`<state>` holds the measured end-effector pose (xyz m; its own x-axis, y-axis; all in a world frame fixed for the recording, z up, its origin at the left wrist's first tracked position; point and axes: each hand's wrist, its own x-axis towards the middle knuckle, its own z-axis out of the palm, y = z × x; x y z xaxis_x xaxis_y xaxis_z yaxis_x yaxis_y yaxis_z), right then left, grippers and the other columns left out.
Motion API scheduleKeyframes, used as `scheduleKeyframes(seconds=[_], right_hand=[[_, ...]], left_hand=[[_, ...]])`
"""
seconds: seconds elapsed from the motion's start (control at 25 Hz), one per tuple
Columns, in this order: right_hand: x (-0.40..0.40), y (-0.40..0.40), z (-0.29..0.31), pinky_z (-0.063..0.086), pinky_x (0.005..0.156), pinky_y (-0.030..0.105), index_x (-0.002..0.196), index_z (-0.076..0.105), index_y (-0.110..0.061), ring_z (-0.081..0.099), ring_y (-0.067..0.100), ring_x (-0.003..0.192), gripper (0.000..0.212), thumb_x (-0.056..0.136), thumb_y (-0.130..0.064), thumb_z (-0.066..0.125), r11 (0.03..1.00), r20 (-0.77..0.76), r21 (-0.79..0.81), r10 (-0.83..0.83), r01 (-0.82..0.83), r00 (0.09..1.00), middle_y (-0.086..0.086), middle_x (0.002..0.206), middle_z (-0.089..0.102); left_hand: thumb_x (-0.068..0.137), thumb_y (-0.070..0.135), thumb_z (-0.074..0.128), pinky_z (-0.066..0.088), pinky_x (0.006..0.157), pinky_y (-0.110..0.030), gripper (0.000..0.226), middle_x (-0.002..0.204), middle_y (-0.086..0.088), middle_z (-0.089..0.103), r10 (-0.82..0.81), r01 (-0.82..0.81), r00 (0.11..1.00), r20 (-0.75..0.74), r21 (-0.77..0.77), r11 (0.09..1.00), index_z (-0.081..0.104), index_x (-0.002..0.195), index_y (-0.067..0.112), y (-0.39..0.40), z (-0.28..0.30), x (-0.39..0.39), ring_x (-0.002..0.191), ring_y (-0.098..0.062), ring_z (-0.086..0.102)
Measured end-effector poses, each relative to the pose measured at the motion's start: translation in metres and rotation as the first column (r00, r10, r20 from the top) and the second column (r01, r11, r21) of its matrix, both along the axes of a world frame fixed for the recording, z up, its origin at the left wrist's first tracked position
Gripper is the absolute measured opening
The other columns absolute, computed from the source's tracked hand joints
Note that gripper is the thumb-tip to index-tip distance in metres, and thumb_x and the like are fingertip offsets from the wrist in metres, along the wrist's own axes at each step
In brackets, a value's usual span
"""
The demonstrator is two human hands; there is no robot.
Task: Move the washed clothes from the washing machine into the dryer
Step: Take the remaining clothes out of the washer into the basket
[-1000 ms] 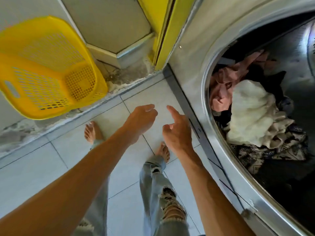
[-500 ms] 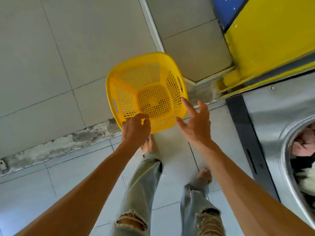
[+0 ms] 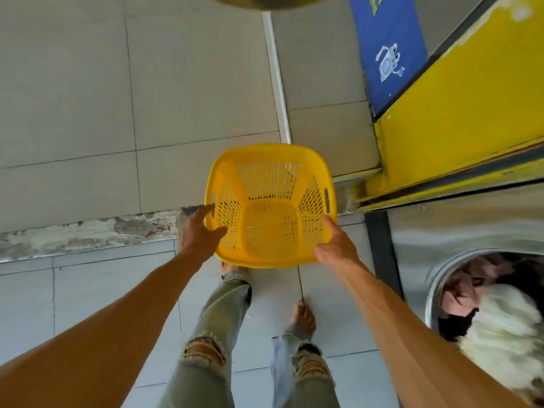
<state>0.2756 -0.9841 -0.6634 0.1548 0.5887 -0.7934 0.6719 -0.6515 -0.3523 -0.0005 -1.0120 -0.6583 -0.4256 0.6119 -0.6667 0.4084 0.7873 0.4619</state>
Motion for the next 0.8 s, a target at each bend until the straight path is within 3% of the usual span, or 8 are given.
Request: scheduleKeyframes(seconds=[0.16, 0.24, 0.32, 0.4, 0.48, 0.6, 0.68, 0.8], right_hand=[[0.028, -0.050, 0.077, 0.052, 0.053, 0.028, 0.152, 0.026, -0.038, 0.063, 0.021, 0.066, 0.094, 0.071, -0.003, 0.058, 0.993, -0.154, -0.105, -0.070, 0.054, 0.986, 0.016, 0.126, 0.064], [0.030, -0.067, 0.129, 0.046, 0.046, 0.022, 0.153, 0.026, -0.033, 0.061, 0.022, 0.065, 0.092, 0.073, -0.001, 0.058, 0.996, -0.173, -0.090, -0.031, 0.016, 0.984, 0.020, 0.121, 0.064], [0.034, -0.073, 0.169, 0.044, 0.043, 0.020, 0.151, 0.029, -0.033, 0.065, 0.025, 0.072, 0.087, 0.074, -0.005, 0.057, 0.999, -0.152, -0.022, 0.029, -0.033, 0.988, 0.017, 0.117, 0.065], [0.036, -0.071, 0.198, 0.046, 0.051, 0.024, 0.147, 0.035, -0.034, 0.068, 0.026, 0.081, 0.081, 0.074, -0.008, 0.058, 0.995, -0.147, 0.054, 0.095, -0.088, 0.984, 0.015, 0.115, 0.067], [0.035, -0.068, 0.212, 0.051, 0.057, 0.028, 0.147, 0.036, -0.035, 0.068, 0.023, 0.080, 0.078, 0.076, -0.012, 0.060, 0.984, -0.145, 0.087, 0.165, -0.153, 0.976, 0.011, 0.121, 0.065], [0.013, -0.059, 0.230, 0.054, 0.076, 0.032, 0.149, 0.036, -0.032, 0.067, 0.028, 0.098, 0.069, 0.086, -0.023, 0.061, 0.922, -0.072, 0.149, 0.371, -0.358, 0.926, 0.010, 0.133, 0.059], [-0.017, -0.056, 0.234, 0.048, 0.092, 0.038, 0.151, 0.034, -0.030, 0.055, 0.037, 0.118, 0.055, 0.098, -0.030, 0.047, 0.805, 0.072, 0.246, 0.541, -0.540, 0.838, 0.020, 0.136, 0.055], [-0.082, -0.042, 0.238, 0.048, 0.091, 0.043, 0.153, 0.021, -0.041, 0.056, 0.040, 0.109, 0.056, 0.100, -0.031, 0.038, 0.754, 0.102, 0.302, 0.583, -0.584, 0.806, 0.025, 0.124, 0.052]], left_hand=[[0.073, -0.005, 0.066, 0.060, 0.066, -0.051, 0.077, 0.109, -0.020, 0.066, -0.113, 0.116, 0.990, 0.084, -0.034, 0.993, 0.050, 0.131, 0.043, -0.027, 0.099, 0.004, 0.067, -0.035, 0.064], [0.079, -0.008, 0.056, 0.058, 0.053, -0.036, 0.083, 0.121, -0.010, 0.058, -0.191, 0.196, 0.976, 0.104, -0.040, 0.980, 0.038, 0.145, 0.039, -0.043, 0.152, 0.010, 0.060, -0.029, 0.058], [0.082, -0.006, 0.050, 0.052, 0.040, -0.025, 0.086, 0.115, -0.005, 0.051, -0.273, 0.277, 0.959, 0.075, -0.046, 0.960, 0.025, 0.151, 0.040, -0.056, 0.188, 0.018, 0.054, -0.024, 0.054], [0.084, 0.000, 0.054, 0.054, 0.040, -0.028, 0.086, 0.109, -0.011, 0.059, -0.289, 0.289, 0.957, -0.013, -0.024, 0.957, 0.019, 0.151, 0.042, -0.067, 0.212, 0.021, 0.049, -0.024, 0.055], [0.083, 0.006, 0.065, 0.057, 0.045, -0.033, 0.092, 0.115, -0.021, 0.065, -0.288, 0.289, 0.956, -0.050, 0.023, 0.957, 0.015, 0.152, 0.042, -0.076, 0.222, 0.015, 0.047, -0.024, 0.057], [0.080, -0.004, 0.068, 0.052, 0.040, -0.026, 0.102, 0.137, -0.030, 0.049, -0.207, 0.206, 0.978, 0.023, 0.054, 0.977, 0.012, 0.152, 0.041, -0.099, 0.234, -0.013, 0.047, -0.018, 0.054], [0.079, -0.011, 0.061, 0.050, 0.038, -0.023, 0.102, 0.138, -0.035, 0.045, -0.109, 0.107, 0.993, 0.045, 0.057, 0.993, 0.014, 0.152, 0.041, -0.122, 0.239, -0.034, 0.049, -0.017, 0.054], [0.080, -0.010, 0.056, 0.051, 0.039, -0.023, 0.096, 0.138, -0.033, 0.046, 0.039, -0.041, 0.998, 0.051, 0.049, 0.998, 0.019, 0.151, 0.044, -0.151, 0.238, -0.067, 0.052, -0.017, 0.057]])
